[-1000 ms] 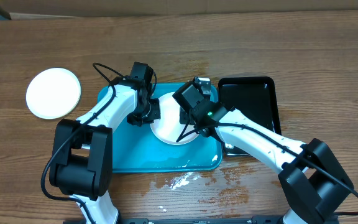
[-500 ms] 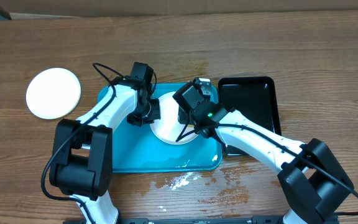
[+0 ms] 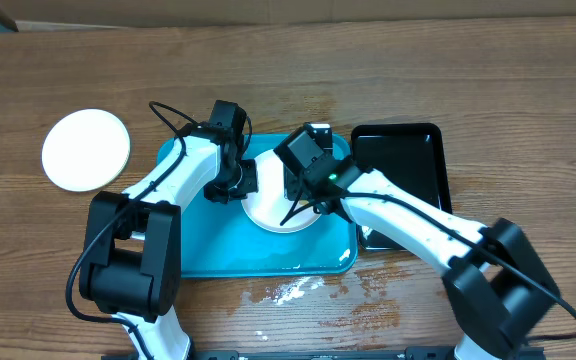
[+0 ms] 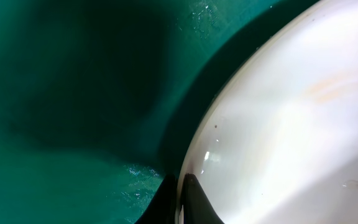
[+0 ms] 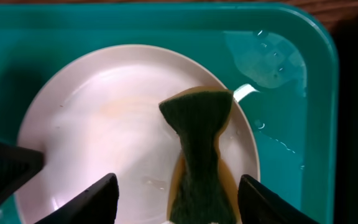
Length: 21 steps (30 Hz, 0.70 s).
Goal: Clean dirty plates on tray and stack at the side
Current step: 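Scrub stained white plate with sponge while left gripper holds plate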
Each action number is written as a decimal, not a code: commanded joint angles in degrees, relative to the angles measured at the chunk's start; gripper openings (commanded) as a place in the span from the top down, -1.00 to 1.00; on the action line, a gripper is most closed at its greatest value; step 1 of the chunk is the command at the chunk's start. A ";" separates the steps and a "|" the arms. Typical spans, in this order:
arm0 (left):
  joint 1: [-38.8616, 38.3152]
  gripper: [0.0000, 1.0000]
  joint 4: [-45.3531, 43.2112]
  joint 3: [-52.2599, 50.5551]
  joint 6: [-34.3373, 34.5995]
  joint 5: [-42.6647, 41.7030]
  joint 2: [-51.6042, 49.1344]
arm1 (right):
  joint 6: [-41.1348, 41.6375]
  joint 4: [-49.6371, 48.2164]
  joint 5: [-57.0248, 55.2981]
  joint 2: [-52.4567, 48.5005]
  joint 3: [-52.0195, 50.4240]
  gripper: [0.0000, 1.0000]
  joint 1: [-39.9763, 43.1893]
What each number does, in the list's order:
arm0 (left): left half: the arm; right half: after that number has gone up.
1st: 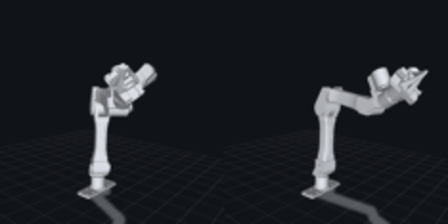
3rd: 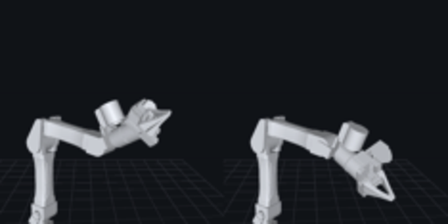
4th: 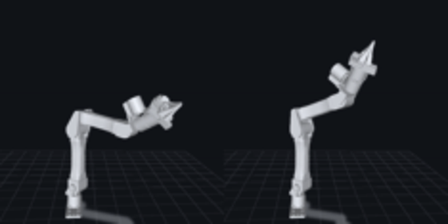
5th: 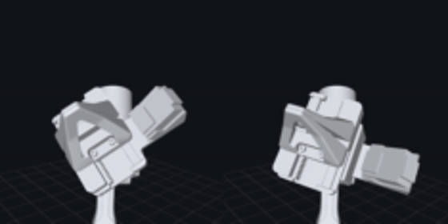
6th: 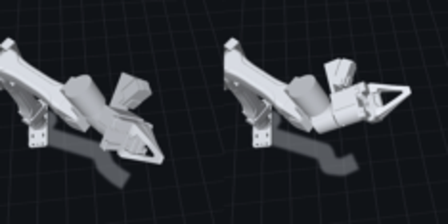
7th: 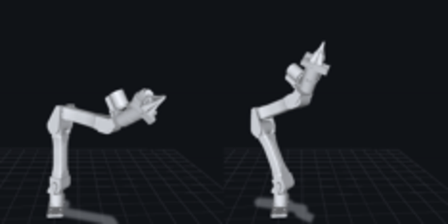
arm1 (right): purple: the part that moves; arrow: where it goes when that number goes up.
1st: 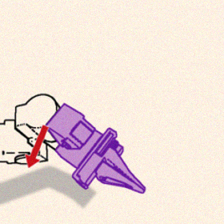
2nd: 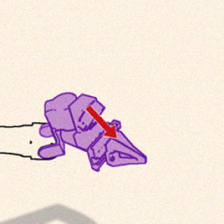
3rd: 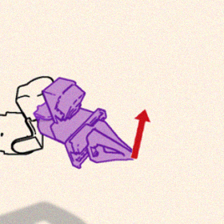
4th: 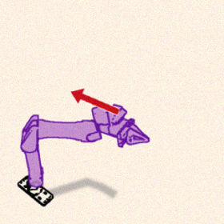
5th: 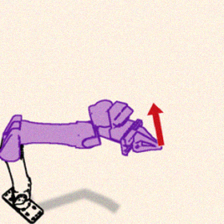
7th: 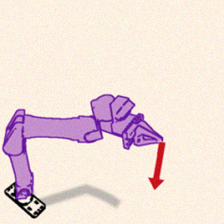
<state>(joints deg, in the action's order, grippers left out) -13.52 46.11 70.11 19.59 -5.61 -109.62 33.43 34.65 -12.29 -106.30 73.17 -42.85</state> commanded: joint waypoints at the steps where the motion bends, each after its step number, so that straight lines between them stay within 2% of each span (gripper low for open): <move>1: -0.35 0.92 0.33 -0.57 0.79 1.09 -0.70 | -2.01 -0.09 0.37 -3.61 1.05 -0.18 -0.33; 5: -0.35 0.92 0.33 -0.57 0.76 1.09 -0.70 | -1.97 0.11 0.37 -5.35 1.05 -0.10 -0.33; 10: -0.35 0.92 0.31 -0.57 0.79 1.11 -0.70 | -1.97 0.20 0.35 -5.40 1.05 0.47 -0.33; 13: -0.35 0.92 0.33 -0.57 0.79 1.11 -0.70 | -1.92 0.13 0.35 -5.84 0.57 0.49 -0.33; 20: -0.33 0.91 0.33 -0.57 0.79 1.11 -0.70 | 0.96 -0.46 0.31 -7.93 -0.42 0.92 -0.33; 21: -0.35 0.92 0.33 -0.57 0.79 1.11 -0.70 | 1.75 -0.46 0.31 -7.96 -0.42 0.92 -0.24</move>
<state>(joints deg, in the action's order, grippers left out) -13.52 46.11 70.11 19.59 -5.61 -109.62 32.75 34.48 -11.99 -112.64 73.10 -42.85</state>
